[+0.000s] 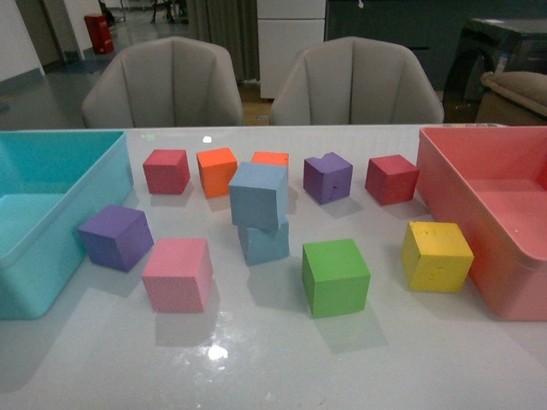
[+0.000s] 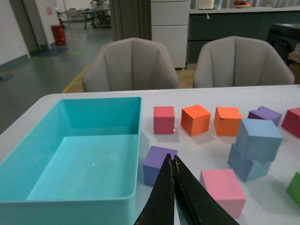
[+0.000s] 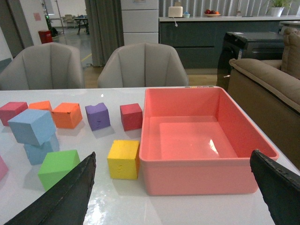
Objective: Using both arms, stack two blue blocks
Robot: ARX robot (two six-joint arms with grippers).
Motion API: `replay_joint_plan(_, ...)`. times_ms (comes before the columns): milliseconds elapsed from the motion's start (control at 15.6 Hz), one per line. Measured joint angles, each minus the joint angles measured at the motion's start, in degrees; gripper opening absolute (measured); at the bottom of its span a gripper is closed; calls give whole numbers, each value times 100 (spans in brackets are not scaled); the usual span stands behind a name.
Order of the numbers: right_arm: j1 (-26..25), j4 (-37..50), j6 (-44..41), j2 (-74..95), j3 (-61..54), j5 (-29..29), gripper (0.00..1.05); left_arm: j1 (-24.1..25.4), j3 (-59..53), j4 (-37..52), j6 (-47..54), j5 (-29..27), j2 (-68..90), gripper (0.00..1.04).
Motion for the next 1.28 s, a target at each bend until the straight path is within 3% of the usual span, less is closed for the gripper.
replay_joint_plan(64, 0, -2, 0, 0, 0, 2, 98, 487, -190, -289, 0, 433, -463, 2)
replay_joint_plan(192, 0, 0, 0, 0, 0, 0, 98, 463, -407, -811, -4, 511, -1215, 2)
replay_joint_plan(257, 0, 0, 0, 0, 0, 0, 98, 463, -544, -492, -7, 511, -1228, 2)
replay_joint_plan(834, 0, 0, 0, 0, 0, 0, 98, 463, -610, -1930, -7, 511, -2664, 2)
replay_joint_plan(1283, 0, 0, 0, 0, 0, 0, 98, 463, -610, -2557, -7, 511, -3272, 2)
